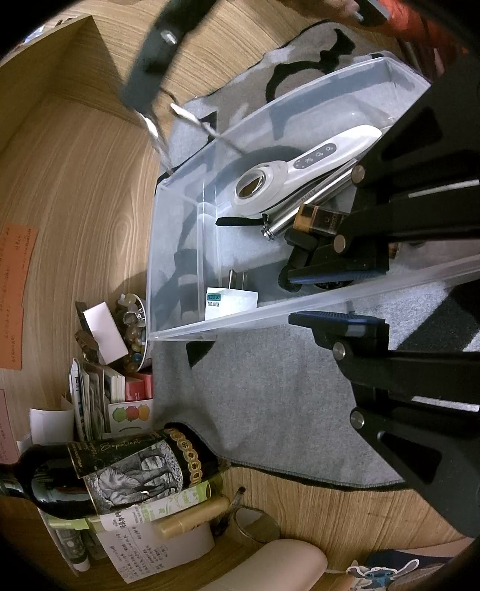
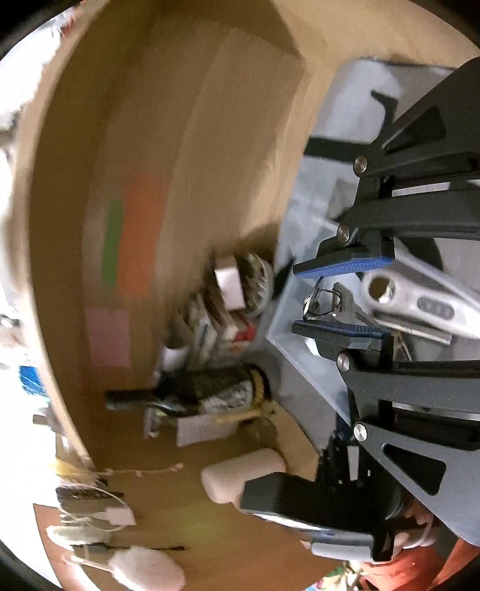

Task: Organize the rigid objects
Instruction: 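Carry the keys into the clear box and open the right gripper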

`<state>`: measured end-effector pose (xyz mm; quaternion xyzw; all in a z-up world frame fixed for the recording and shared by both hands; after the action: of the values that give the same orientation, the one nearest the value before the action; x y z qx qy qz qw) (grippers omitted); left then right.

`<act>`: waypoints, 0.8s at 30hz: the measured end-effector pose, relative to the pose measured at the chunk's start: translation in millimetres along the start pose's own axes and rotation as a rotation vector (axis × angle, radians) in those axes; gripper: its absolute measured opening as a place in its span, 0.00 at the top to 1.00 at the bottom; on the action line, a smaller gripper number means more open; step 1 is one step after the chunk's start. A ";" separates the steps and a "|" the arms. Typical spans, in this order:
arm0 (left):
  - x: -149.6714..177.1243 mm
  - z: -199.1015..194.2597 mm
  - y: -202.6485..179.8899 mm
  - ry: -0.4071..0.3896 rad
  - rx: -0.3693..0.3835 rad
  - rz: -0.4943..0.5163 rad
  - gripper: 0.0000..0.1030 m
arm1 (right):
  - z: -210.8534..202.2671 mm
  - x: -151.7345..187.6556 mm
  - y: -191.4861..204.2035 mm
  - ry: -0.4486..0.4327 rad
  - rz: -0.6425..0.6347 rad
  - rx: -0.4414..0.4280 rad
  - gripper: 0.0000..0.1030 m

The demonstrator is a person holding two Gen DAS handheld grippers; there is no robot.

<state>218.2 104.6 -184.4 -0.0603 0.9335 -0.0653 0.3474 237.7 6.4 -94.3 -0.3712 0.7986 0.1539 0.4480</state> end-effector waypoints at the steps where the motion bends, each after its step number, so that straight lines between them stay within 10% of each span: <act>1: -0.1 0.0 -0.5 0.000 0.000 0.000 0.87 | 3.7 4.0 1.8 0.017 -0.002 -0.005 0.79; 11: -0.6 0.4 -2.9 -0.001 0.003 -0.006 0.87 | 51.0 42.6 8.5 0.202 0.002 -0.039 0.79; 24: -3.1 -11.3 -1.9 -0.019 -0.020 -0.017 0.87 | 16.6 40.7 -4.4 0.163 0.039 -0.013 0.55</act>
<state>213.3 104.1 -173.6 -0.0724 0.9301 -0.0583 0.3552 237.7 -5.5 -136.9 -0.3698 0.8385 0.1371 0.3761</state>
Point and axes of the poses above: each gripper's, at about its wrist camera, not at the fingertips, and z roughly the way its jaws point, y to its left, x to its underside, the point moved 9 cm from there along z, roughly the way its jaws point, and after that the axes turned 3 degrees about -z, right-handed, at the moved point
